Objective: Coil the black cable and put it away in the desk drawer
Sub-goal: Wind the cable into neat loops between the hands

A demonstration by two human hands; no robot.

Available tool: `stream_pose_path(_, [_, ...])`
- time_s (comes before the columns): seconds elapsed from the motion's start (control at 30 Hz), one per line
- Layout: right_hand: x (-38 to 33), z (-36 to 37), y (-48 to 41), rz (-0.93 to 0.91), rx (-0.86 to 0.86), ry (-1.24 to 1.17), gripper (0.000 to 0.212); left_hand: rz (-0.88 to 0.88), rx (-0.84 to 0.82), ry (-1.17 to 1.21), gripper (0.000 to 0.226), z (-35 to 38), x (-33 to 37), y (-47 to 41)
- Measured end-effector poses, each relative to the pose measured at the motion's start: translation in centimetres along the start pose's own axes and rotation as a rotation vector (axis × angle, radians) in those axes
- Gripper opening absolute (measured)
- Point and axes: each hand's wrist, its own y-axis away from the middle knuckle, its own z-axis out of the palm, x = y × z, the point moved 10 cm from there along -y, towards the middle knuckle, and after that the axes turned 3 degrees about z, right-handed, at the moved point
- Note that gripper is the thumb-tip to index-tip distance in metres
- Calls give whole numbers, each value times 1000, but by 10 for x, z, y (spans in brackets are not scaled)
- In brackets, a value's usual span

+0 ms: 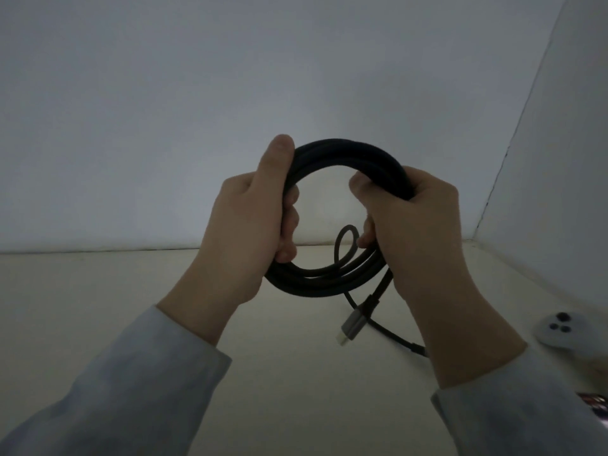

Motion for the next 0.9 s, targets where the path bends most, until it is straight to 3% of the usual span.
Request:
stream_pose_path(0.3, [-32, 5, 6, -377, 32, 441, 7, 35, -81, -223, 53, 0, 6, 0])
stream_pose_path(0.47, [-49, 18, 20, -585, -8, 496, 20, 119, -157, -392, 57, 14, 6, 2])
stream_pose_path(0.67, [-40, 12, 12, -477, -3, 443, 20, 125, -271, -329, 49, 20, 1, 0])
stream_pose_path(0.8, [-36, -9, 2, -359, 96, 330, 20, 44, -368, -99, 44, 27, -6, 2])
stream_pose_path(0.9, [-31, -13, -2, -299, 110, 271, 15, -31, -329, 90, 44, 28, -11, 1])
